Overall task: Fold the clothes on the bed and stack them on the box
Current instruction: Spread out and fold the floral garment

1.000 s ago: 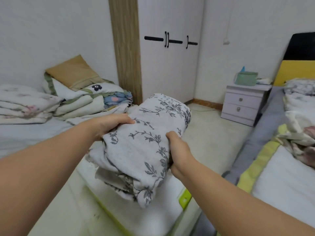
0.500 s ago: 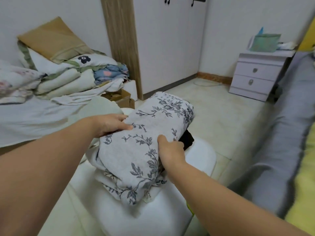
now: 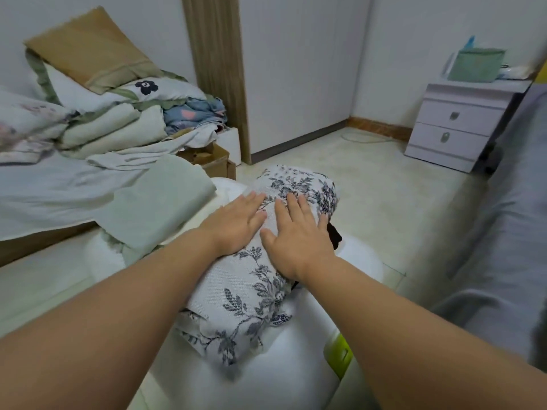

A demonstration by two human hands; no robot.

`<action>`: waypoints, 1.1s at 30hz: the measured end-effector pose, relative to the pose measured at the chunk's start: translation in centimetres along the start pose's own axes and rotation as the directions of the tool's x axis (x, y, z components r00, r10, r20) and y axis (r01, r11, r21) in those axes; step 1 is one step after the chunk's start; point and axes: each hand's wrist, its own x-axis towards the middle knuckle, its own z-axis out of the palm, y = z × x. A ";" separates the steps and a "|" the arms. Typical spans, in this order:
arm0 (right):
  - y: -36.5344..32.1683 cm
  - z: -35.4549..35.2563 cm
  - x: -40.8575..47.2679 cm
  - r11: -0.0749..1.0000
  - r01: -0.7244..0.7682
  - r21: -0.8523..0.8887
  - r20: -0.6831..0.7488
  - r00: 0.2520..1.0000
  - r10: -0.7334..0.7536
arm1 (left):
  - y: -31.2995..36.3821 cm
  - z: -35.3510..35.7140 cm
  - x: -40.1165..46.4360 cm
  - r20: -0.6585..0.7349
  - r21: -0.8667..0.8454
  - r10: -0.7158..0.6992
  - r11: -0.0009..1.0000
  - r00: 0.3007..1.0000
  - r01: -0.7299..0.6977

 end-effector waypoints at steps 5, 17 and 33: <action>0.0 -1.0 -0.1 1.000 0.008 0.021 0.060 0.998 -0.009 | 0.7 -0.5 -0.4 -0.013 0.089 0.005 0.996 1.000 -0.004; -1.7 -8.5 -9.7 0.686 0.083 0.722 -0.150 0.988 0.038 | 8.8 -6.8 -9.7 -0.285 -0.190 -0.064 0.982 0.956 0.010; 1.1 -14.3 -33.8 0.979 0.097 0.182 -0.040 0.995 -0.091 | 22.4 -9.2 -27.4 0.264 -0.011 0.167 0.985 0.950 -0.170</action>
